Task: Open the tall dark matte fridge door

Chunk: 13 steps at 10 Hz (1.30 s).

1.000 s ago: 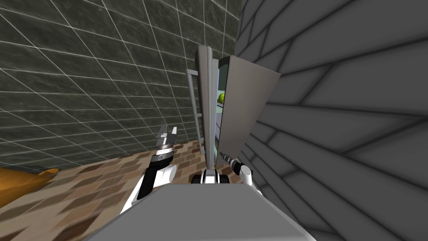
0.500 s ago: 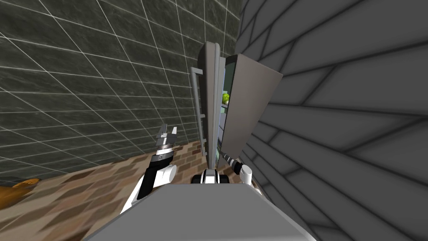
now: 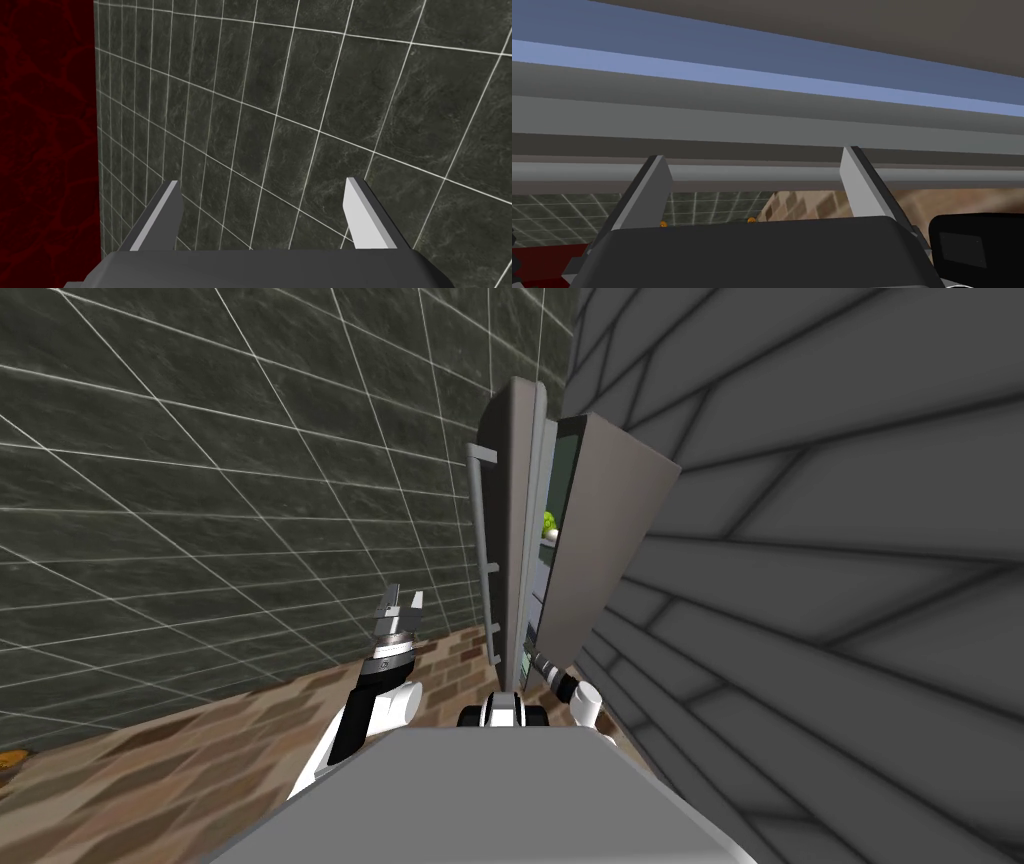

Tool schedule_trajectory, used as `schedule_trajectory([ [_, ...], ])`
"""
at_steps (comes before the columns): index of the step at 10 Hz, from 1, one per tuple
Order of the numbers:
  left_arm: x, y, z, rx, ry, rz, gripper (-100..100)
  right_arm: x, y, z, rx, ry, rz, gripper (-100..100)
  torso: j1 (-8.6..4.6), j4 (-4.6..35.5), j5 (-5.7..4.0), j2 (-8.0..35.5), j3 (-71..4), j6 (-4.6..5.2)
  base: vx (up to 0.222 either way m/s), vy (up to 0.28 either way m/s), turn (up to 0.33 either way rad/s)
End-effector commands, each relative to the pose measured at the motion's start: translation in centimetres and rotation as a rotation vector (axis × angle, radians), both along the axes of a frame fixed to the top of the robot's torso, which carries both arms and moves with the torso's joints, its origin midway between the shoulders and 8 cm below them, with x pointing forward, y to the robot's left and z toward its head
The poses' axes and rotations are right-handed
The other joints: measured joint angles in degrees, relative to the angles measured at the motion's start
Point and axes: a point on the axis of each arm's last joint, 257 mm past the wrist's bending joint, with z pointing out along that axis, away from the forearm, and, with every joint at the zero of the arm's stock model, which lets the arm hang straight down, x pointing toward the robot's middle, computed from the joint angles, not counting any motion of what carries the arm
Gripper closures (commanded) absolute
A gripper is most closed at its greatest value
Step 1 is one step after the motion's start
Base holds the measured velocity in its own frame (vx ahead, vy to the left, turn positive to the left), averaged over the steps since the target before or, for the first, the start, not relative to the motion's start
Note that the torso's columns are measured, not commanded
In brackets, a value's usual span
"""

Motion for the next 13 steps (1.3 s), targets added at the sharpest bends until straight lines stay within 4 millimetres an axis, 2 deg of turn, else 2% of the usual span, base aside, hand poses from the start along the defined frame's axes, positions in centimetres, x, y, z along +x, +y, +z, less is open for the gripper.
schedule_trajectory([
  [1,0.0,0.0,0.0,0.0,0.0,0.0,0,0.4,2.4,2.4,0.174,0.005,-0.009,-100,0.01,0.0,0.01,0.0,0.0,-0.01,0.012,0.101,-0.086],
  [4,0.0,0.0,0.0,0.0,0.0,0.0,0,0.8,4.5,4.0,0.282,0.003,-0.019,-100,0.17,0.5,0.09,-0.2,-0.2,-0.31,-0.008,0.046,-0.023],
  [6,0.0,0.0,0.0,0.0,0.0,0.0,0,0.9,5.2,4.5,0.311,0.001,-0.022,-100,0.21,0.5,0.09,-0.5,-0.3,-0.29,0.005,0.011,-0.005],
  [7,0.0,0.0,0.0,0.0,0.0,0.0,0,-0.3,4.3,2.6,0.28,0.035,-0.026,-100,0.26,0.5,0.09,-0.5,-0.3,-0.3,-0.009,0.001,-0.01],
  [8,0.0,0.0,0.0,0.0,0.0,0.0,0,-0.5,4.2,2.2,0.28,0.045,-0.029,-100,0.17,0.4,0.08,-0.3,-0.2,-0.18,-0.015,-0.002,-0.01],
  [9,0.0,0.0,0.0,0.0,0.0,0.0,0,-0.8,4.1,1.8,0.276,0.054,-0.032,100,0.09,0.3,0.05,0.0,0.0,-0.12,0.0,0.0,0.0],
  [13,0.0,0.0,0.0,0.0,0.0,0.0,0,0.3,2.4,2.0,0.279,0.043,-0.096,100,0.47,0.1,0.09,-0.2,-0.1,-0.18,-0.016,0.206,-0.101],
])
